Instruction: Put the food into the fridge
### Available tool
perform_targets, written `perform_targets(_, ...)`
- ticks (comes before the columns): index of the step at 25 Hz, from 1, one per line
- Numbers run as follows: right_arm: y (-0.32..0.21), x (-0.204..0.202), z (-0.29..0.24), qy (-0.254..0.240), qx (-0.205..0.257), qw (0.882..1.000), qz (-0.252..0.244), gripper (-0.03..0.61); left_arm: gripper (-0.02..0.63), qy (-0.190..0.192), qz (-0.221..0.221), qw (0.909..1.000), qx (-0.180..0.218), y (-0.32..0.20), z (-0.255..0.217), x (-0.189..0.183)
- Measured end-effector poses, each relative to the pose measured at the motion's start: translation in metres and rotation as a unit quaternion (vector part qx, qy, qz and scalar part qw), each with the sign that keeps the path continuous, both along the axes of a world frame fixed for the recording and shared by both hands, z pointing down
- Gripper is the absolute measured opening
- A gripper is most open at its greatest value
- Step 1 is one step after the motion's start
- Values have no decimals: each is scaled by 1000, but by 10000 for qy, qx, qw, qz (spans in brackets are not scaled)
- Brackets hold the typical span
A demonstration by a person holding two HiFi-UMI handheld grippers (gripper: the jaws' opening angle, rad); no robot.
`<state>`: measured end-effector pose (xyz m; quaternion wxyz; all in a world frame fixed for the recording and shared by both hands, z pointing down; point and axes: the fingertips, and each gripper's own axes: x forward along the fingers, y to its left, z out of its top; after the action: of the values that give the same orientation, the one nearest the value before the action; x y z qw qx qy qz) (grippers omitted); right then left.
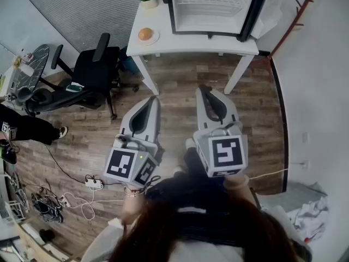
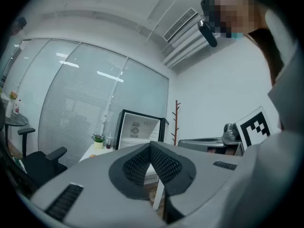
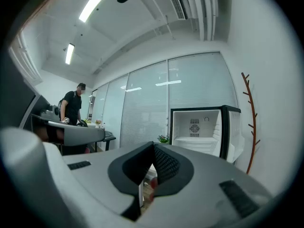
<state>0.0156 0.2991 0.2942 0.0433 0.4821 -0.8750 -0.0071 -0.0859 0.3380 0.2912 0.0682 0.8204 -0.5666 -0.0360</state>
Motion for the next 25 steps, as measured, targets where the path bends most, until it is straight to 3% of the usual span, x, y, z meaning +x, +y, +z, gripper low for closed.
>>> perform_targets(13,-66,8,5,-5,15,9997,-229,-6,-6,79,-10,9999,105,-78,-2,12)
perform_targets(25,-122,28,6,16,132,9987,-489,-5,-6,-37,-379,9993,69,-131,0,30)
